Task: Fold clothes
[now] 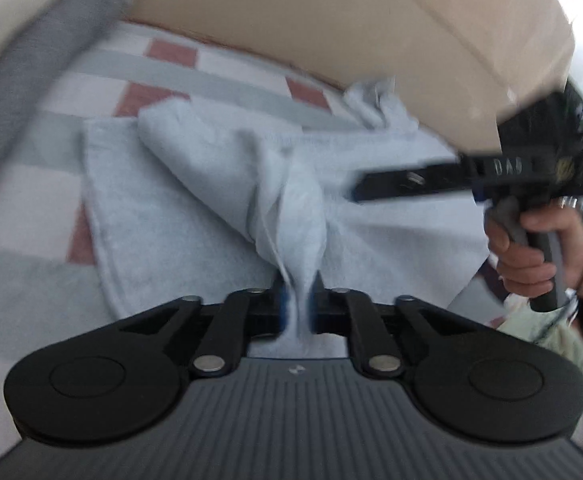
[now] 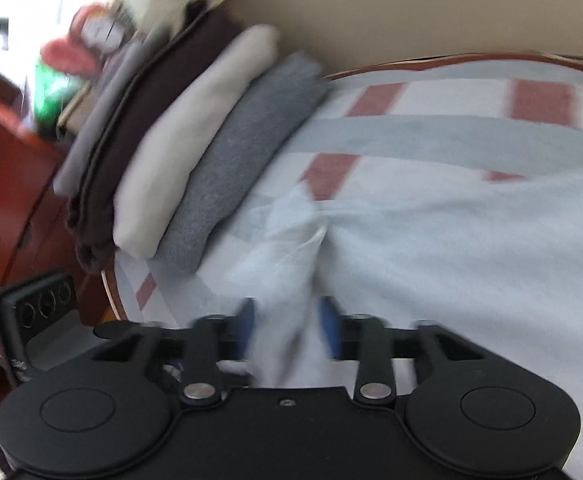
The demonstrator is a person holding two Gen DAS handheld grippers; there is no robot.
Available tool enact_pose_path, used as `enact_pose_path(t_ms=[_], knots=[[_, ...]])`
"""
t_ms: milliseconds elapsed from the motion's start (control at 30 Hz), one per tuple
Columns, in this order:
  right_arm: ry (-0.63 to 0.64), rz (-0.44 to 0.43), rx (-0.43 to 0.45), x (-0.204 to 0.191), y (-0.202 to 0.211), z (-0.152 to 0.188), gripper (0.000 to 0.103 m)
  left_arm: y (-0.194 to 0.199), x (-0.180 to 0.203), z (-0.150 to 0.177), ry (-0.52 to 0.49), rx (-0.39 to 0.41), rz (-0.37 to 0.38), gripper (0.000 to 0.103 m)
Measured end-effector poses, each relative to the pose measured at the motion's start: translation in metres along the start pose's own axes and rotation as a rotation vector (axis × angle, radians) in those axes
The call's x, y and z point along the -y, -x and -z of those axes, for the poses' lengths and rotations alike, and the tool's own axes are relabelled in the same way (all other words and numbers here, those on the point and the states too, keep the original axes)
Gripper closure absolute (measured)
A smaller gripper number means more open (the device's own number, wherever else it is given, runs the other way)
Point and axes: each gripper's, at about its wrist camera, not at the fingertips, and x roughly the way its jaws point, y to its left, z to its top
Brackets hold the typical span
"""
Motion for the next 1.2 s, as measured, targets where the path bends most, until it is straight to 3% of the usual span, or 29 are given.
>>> enact_pose_path(t_ms=[100, 267, 367, 500, 600, 667, 700, 767, 833, 933, 1000, 1100, 1200], knots=[[-0.002, 0.159, 0.036, 0.039, 0.051, 0.015, 0.054, 0.028, -0.007, 0.013, 0.079, 0.033, 0.002, 0.096], [-0.05, 0.486, 0.084, 0.108, 0.141, 0.052, 0.054, 0.041, -0.005, 0.03, 0.053, -0.052, -0.063, 0.096], [-0.137, 0.573, 0.144, 0.139, 0.187, 0.076, 0.054, 0.028, -0.006, 0.023, 0.032, -0.086, -0.056, 0.095], [-0.278, 0.606, 0.226, 0.169, 0.229, 0.102, 0.054, 0.004, -0.007, 0.013, 0.023, -0.147, -0.087, 0.083], [-0.352, 0.567, 0.273, 0.181, 0.245, 0.111, 0.054, -0.002, -0.007, 0.013, 0.033, -0.16, -0.091, 0.075], [-0.367, 0.585, 0.284, 0.183, 0.252, 0.112, 0.053, -0.005, -0.003, 0.013, 0.03, -0.159, -0.121, 0.082], [-0.366, 0.594, 0.29, 0.184, 0.256, 0.113, 0.053, -0.005, -0.001, 0.012, 0.03, -0.161, -0.146, 0.1], [-0.365, 0.638, 0.316, 0.186, 0.267, 0.116, 0.046, -0.001, 0.004, 0.008, 0.046, -0.186, -0.199, 0.1], [-0.391, 0.698, 0.347, 0.193, 0.279, 0.117, 0.046, 0.013, 0.007, 0.005, 0.091, -0.177, -0.232, 0.1], [-0.464, 0.662, 0.385, 0.208, 0.295, 0.123, 0.046, 0.048, 0.006, 0.013, 0.196, -0.127, -0.214, 0.1], [-0.49, 0.651, 0.388, 0.215, 0.3, 0.127, 0.046, 0.053, 0.004, 0.022, 0.222, -0.175, -0.231, 0.1], [-0.493, 0.622, 0.403, 0.227, 0.295, 0.128, 0.043, 0.036, -0.002, 0.035, 0.225, -0.309, -0.306, 0.1], [-0.51, 0.588, 0.467, 0.236, 0.292, 0.122, 0.035, 0.028, -0.007, 0.033, 0.246, -0.342, -0.311, 0.1]])
